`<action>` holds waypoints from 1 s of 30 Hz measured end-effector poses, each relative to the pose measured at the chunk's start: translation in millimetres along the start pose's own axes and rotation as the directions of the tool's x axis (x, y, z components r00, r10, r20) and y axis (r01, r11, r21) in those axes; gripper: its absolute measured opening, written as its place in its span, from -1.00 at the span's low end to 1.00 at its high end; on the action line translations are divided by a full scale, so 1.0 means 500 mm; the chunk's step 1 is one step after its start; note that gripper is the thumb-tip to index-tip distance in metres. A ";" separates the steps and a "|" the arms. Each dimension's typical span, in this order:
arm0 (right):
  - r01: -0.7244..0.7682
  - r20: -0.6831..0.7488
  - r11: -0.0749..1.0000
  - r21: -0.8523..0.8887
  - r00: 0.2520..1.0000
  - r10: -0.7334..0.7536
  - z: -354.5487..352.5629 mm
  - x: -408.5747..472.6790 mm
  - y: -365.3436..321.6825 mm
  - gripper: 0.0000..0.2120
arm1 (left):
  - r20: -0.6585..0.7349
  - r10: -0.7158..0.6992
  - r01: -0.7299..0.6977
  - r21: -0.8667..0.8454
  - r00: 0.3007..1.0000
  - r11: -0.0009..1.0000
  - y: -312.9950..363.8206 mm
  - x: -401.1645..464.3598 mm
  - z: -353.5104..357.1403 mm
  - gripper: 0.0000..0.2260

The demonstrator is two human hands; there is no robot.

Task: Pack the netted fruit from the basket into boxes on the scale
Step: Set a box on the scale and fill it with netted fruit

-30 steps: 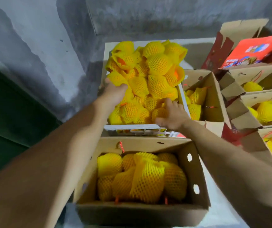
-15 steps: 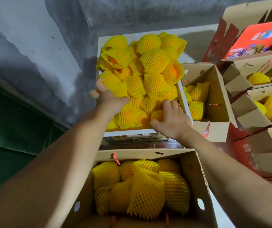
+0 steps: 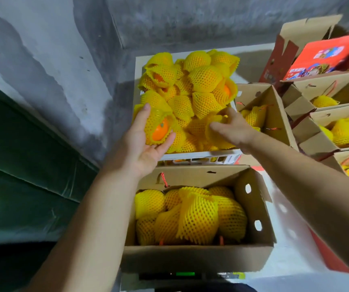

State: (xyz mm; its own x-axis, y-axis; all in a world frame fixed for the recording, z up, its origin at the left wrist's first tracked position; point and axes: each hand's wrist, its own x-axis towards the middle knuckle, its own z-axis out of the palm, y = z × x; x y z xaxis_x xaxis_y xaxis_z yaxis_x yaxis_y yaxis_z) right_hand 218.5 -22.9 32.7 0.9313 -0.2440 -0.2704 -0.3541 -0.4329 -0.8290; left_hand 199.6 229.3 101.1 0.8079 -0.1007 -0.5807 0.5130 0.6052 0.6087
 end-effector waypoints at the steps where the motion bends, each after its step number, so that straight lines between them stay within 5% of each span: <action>1: -0.029 0.009 0.989 0.142 1.000 0.028 -0.012 -0.015 -0.018 -0.61 | 0.006 -0.003 0.003 0.000 1.000 1.000 -0.004 -0.025 -0.008 -0.63; 4: -0.149 0.152 0.845 0.513 0.985 0.081 -0.033 -0.085 -0.080 -0.53 | 0.032 -0.003 0.003 -0.008 0.999 1.000 -0.015 -0.093 -0.033 -0.57; 9: -0.164 0.399 0.715 0.679 0.900 -0.173 0.024 -0.281 -0.151 -0.40 | 0.150 -0.066 0.073 -0.040 0.987 0.997 -0.058 -0.192 -0.082 -0.43; 13: 0.134 0.215 0.836 0.532 0.934 -0.286 0.088 -0.419 -0.177 -0.54 | 0.197 -0.055 0.041 0.076 0.979 0.996 -0.087 -0.244 -0.137 -0.53; 16: 0.275 0.101 0.823 0.497 0.924 -0.370 0.118 -0.472 -0.179 -0.52 | 0.195 -0.015 0.007 0.043 0.981 0.999 -0.077 -0.281 -0.184 -0.55; 19: 0.452 -0.043 0.846 0.284 0.887 -0.460 0.162 -0.485 -0.163 -0.56 | 0.084 0.072 -0.067 -0.054 0.994 0.996 -0.067 -0.317 -0.222 -0.44; 22: 0.461 -0.001 0.886 -0.047 0.887 -0.462 0.205 -0.477 -0.147 -0.48 | -0.003 0.123 -0.122 -0.120 0.992 0.985 -0.065 -0.347 -0.250 -0.47; 25: 0.340 0.171 0.856 -0.390 0.940 -0.295 0.222 -0.468 -0.129 -0.27 | 0.030 0.130 -0.123 -0.170 0.991 0.978 -0.073 -0.380 -0.277 -0.54; 27: 0.299 0.254 0.830 -0.470 0.947 -0.197 0.222 -0.478 -0.124 -0.14 | 0.097 0.116 -0.096 -0.191 0.989 0.977 -0.081 -0.403 -0.296 -0.57; 30: 0.421 0.164 0.822 -0.383 0.907 -0.388 0.214 -0.519 -0.129 -0.27 | 0.103 0.122 -0.106 -0.150 0.987 0.983 -0.101 -0.426 -0.322 -0.61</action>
State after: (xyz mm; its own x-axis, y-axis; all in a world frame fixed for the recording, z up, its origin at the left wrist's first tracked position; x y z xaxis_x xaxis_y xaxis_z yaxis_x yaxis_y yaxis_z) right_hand 8.7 161.2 104.0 0.9961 0.0887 -0.0038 0.0682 -0.7913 -0.6077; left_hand -45.1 347.1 106.9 0.8899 -0.1071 -0.4434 0.3753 0.7243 0.5784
